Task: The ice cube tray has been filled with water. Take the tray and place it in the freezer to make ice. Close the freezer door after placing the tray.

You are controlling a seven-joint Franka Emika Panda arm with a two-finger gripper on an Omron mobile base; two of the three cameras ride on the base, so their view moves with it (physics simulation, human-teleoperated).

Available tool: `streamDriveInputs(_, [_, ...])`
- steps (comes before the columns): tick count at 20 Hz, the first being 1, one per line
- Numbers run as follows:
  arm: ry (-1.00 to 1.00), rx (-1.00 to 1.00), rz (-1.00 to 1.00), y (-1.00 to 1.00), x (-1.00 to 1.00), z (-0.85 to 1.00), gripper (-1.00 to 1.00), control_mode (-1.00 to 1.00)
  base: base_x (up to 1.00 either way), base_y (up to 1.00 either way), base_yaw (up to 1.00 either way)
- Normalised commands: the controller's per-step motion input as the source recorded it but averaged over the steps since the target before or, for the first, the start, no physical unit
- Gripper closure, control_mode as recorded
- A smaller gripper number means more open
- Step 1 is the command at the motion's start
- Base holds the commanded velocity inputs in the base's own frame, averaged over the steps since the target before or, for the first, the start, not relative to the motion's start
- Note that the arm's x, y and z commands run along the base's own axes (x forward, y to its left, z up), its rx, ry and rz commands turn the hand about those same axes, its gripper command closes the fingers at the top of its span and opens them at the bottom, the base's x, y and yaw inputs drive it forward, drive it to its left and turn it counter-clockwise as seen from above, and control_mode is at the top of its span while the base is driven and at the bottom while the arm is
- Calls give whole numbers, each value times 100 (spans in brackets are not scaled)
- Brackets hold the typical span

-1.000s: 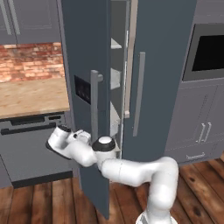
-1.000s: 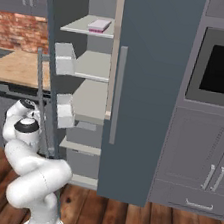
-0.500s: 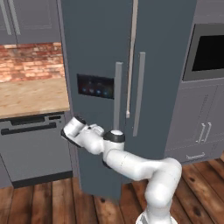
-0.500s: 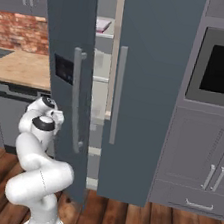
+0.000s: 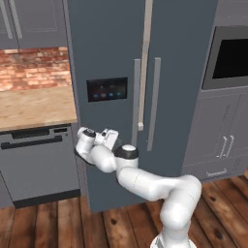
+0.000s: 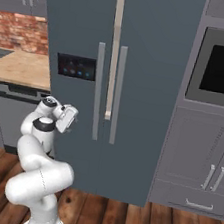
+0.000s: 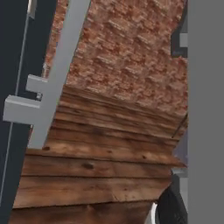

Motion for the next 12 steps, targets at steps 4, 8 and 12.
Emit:
streamDriveInputs(4, [-8, 14, 59, -41, 100, -1, -100, -100, 0, 0, 0])
streamDriveInputs(8, [-5, 15, 58, -39, 100, 0, -100, -100, 0, 0, 0])
streamDriveInputs(12, [-7, 17, 60, -41, 100, 0, -100, -100, 0, 0, 0])
